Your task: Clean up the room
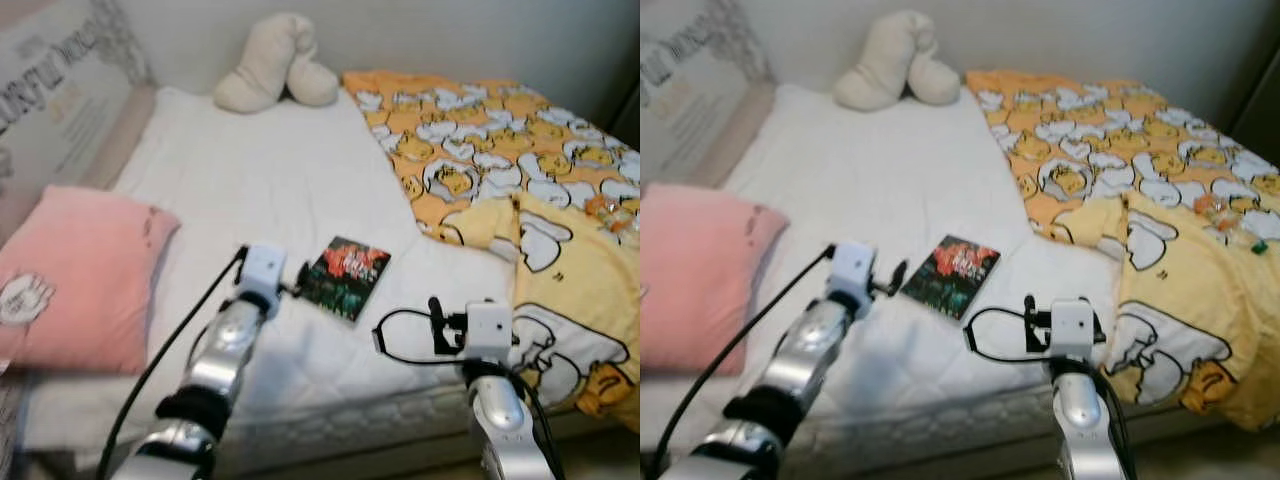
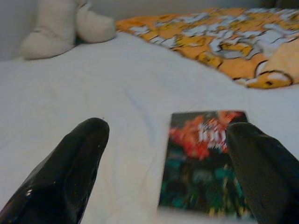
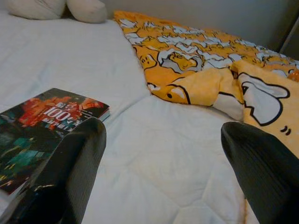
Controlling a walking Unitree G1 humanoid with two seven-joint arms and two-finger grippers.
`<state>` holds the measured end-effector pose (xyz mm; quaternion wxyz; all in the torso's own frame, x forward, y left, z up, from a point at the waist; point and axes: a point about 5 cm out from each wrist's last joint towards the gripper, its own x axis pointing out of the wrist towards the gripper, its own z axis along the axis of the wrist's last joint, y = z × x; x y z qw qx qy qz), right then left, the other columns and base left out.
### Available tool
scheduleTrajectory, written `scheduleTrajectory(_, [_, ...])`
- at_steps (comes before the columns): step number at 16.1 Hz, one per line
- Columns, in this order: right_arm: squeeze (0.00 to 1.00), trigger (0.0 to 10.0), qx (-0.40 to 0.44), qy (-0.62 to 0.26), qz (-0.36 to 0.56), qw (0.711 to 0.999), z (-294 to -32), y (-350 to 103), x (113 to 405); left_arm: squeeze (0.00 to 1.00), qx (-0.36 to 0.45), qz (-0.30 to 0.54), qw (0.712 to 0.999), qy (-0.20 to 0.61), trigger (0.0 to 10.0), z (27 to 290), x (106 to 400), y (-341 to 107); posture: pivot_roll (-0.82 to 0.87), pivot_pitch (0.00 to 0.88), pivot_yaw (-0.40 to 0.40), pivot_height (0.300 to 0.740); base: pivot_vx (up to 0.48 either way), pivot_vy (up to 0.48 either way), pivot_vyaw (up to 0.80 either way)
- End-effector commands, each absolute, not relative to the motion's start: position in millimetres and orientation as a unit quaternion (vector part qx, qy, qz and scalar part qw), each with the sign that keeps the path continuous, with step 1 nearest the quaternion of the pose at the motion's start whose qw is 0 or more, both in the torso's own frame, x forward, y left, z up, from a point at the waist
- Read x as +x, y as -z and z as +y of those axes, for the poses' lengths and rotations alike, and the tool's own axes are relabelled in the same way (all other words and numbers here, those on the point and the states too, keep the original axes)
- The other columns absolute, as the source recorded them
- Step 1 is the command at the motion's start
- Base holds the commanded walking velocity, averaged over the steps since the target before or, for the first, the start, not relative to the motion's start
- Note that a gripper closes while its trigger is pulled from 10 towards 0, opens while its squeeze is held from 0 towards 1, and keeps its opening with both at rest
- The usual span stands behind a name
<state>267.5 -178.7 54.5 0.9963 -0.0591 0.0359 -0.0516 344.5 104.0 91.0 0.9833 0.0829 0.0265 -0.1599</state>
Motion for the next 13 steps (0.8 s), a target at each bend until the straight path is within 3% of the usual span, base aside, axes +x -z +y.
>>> scheduleTrajectory(1, [0.0,10.0,-0.063,0.054,0.044,0.996,-183.5,-52.4,265.2,0.0,0.081,0.025,0.982,0.169,10.0,96.9,346.1,-93.1,0.1,0.0,-0.002,0.74,0.442,0.0,0.0])
scheduleTrajectory(4, [0.0,10.0,-0.06,0.052,0.05,0.996,-181.9,-49.2,260.1,0.0,0.08,0.022,0.981,0.173,10.0,91.9,349.8,-96.9,0.09,0.0,-0.001,0.74,0.439,0.0,-0.66])
scheduleTrajectory(6, [0.0,10.0,-0.057,0.058,0.058,0.995,-184.2,-45.6,248.8,0.0,0.06,0.041,0.978,0.196,10.0,73.3,358.1,-103.2,0.07,0.021,-0.01,0.74,0.219,0.0,-0.21])
scheduleTrajectory(10, [0.0,10.0,-0.073,0.074,0.077,0.992,-201.0,-41.5,209.3,0.0,0.006,0.086,0.968,0.234,10.0,36.5,360.7,-106.2,-0.01,0.151,-0.033,0.74,0.0,0.0,0.0])
scheduleTrajectory(13, [0.0,10.0,-0.078,0.083,0.107,0.988,-213.2,-41.0,168.0,0.0,-0.005,0.083,0.974,0.211,10.0,22.5,355.8,-103.1,-0.08,0.268,-0.059,0.74,0.0,0.0,0.0])
